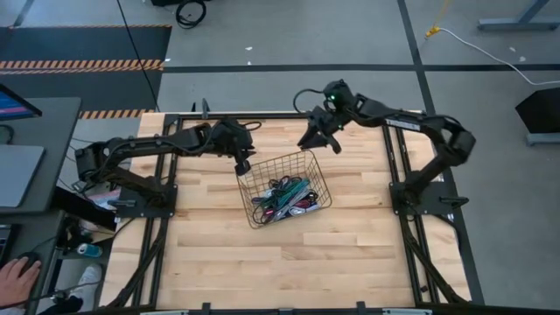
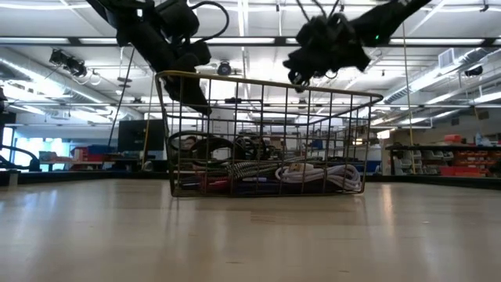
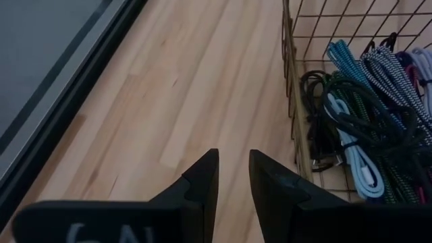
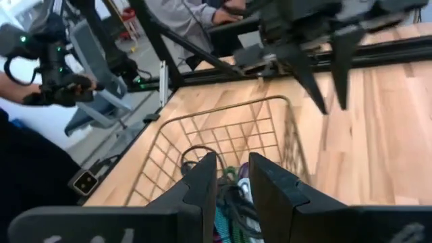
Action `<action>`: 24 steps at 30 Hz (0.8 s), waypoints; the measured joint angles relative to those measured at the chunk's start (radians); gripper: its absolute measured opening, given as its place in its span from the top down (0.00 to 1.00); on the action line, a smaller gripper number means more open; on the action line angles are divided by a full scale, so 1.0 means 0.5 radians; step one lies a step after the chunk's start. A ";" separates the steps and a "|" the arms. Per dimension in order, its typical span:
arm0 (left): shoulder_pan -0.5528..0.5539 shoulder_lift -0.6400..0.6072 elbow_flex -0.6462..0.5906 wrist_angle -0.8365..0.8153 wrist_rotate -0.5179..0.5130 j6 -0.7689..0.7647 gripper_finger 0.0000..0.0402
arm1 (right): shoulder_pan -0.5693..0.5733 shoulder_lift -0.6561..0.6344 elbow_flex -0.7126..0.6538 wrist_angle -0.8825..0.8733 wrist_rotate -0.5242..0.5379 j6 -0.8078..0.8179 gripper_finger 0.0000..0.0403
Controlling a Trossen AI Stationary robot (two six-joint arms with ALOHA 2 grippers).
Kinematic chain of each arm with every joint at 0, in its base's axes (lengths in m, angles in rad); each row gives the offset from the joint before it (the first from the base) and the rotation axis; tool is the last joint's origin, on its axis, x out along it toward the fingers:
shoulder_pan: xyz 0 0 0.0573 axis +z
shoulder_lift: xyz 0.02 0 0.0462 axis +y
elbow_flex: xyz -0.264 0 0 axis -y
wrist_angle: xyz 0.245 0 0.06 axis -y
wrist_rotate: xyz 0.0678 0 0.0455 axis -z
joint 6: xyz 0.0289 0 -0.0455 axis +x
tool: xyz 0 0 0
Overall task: Pick and place USB-C Cables
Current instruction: Adjust the gold wire basket
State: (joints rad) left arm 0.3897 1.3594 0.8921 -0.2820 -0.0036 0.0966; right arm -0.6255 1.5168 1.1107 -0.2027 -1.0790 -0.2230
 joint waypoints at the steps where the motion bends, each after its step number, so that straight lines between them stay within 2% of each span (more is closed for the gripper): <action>1: 0.000 0.000 0.000 -0.002 0.000 -0.001 0.78 | -0.030 0.040 0.001 0.038 -0.026 0.013 0.77; 5: 0.000 0.000 0.000 -0.001 0.000 -0.009 0.78 | -0.125 0.176 0.001 0.064 -0.038 -0.007 0.77; 8: -0.003 0.000 0.000 0.000 0.002 -0.011 0.78 | -0.166 0.208 0.002 0.067 0.072 -0.053 0.77; 10: -0.002 0.000 0.000 -0.001 0.002 -0.011 0.78 | -0.167 0.191 0.031 -0.033 0.338 -0.162 0.77; 13: -0.002 0.000 0.000 -0.001 0.001 -0.004 0.78 | -0.113 0.147 0.131 -0.305 0.983 -0.354 0.77; 15: -0.002 0.000 0.000 0.000 0.002 0.003 0.78 | -0.071 0.139 0.199 -0.473 1.235 -0.455 0.77; 19: -0.002 0.000 0.000 0.000 0.002 0.003 0.78 | -0.055 0.140 0.233 -0.562 1.182 -0.504 0.77; 24: -0.003 0.000 0.000 0.001 0.003 -0.003 0.78 | -0.039 0.248 0.234 -0.628 1.232 -0.507 0.77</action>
State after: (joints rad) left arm 0.3884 1.3594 0.8921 -0.2816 -0.0021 0.0952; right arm -0.6453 1.6407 1.2278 -0.5165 -0.4632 -0.4764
